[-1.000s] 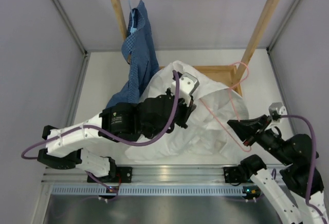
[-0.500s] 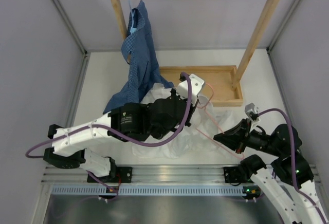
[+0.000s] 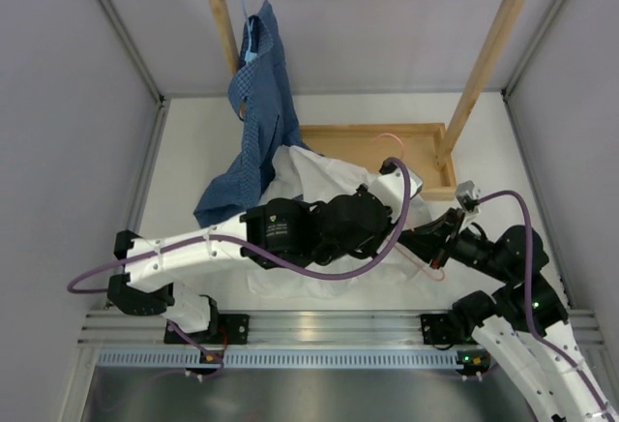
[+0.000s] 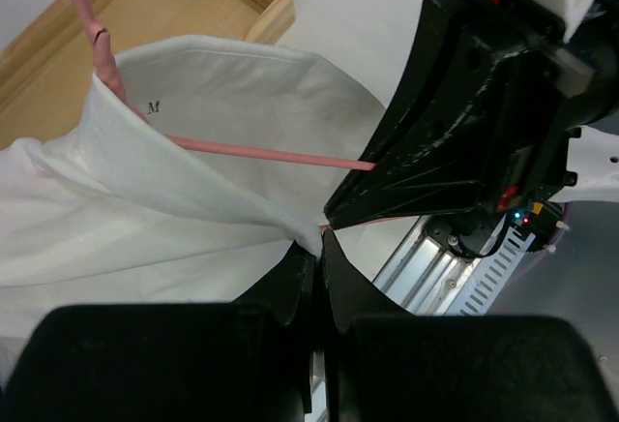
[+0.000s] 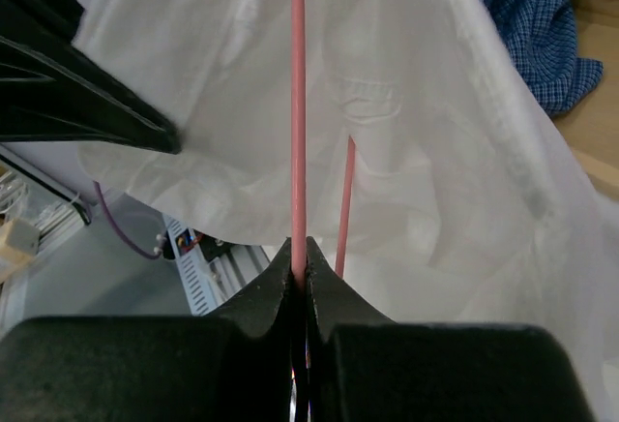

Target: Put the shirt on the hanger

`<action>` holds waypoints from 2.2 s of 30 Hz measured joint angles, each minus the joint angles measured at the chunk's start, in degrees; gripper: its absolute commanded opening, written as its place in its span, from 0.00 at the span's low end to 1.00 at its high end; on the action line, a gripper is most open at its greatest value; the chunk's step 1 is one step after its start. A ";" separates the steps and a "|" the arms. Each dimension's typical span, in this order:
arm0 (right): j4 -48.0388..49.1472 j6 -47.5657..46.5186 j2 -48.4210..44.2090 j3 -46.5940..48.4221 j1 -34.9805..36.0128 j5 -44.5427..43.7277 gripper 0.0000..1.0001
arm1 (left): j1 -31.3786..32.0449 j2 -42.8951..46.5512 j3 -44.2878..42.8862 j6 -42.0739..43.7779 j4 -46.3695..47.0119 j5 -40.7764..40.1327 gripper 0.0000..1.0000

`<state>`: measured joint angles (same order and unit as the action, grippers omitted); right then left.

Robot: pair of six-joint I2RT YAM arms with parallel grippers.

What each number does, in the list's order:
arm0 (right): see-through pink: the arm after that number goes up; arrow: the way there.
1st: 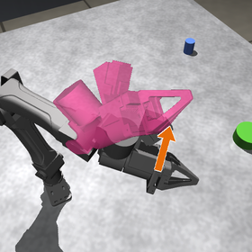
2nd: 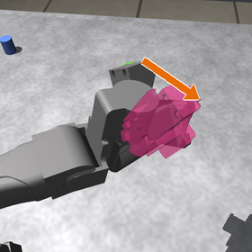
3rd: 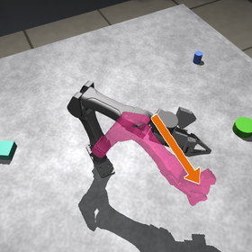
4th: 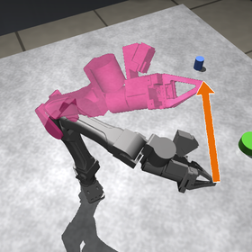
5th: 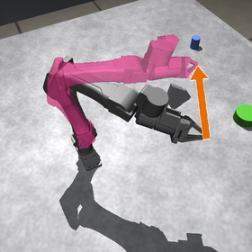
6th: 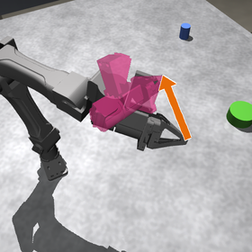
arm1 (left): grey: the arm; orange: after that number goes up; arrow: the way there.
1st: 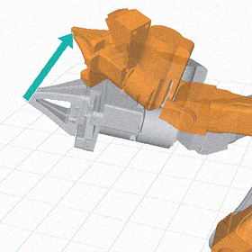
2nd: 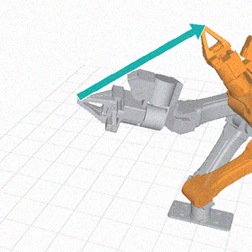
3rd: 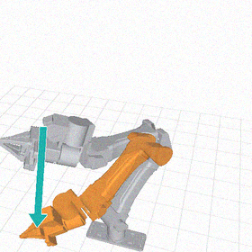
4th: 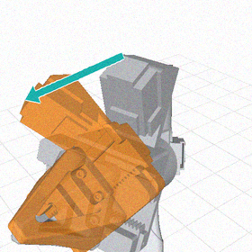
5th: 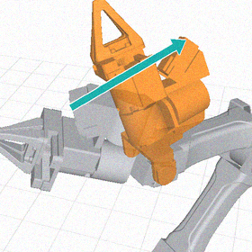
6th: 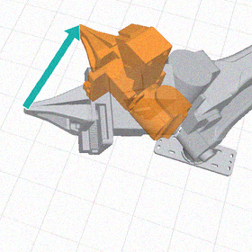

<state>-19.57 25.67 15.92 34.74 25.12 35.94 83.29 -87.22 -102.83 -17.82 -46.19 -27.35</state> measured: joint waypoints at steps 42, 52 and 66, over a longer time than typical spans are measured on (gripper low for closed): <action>9.25 1.81 -15.30 -9.33 0.00 0.96 0.00 | -22.14 5.62 -5.70 41.62 4.24 51.04 0.98; 9.42 1.36 -15.30 -6.45 0.00 8.02 0.00 | -22.29 3.26 -7.43 42.14 -3.41 64.59 0.76; 10.23 1.36 -15.30 -5.68 0.00 14.51 0.00 | -22.40 -1.57 -8.72 40.44 -4.57 75.21 0.31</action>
<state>-9.34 27.03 0.62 29.06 25.12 50.46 60.88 -88.79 -111.55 22.61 -50.76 47.86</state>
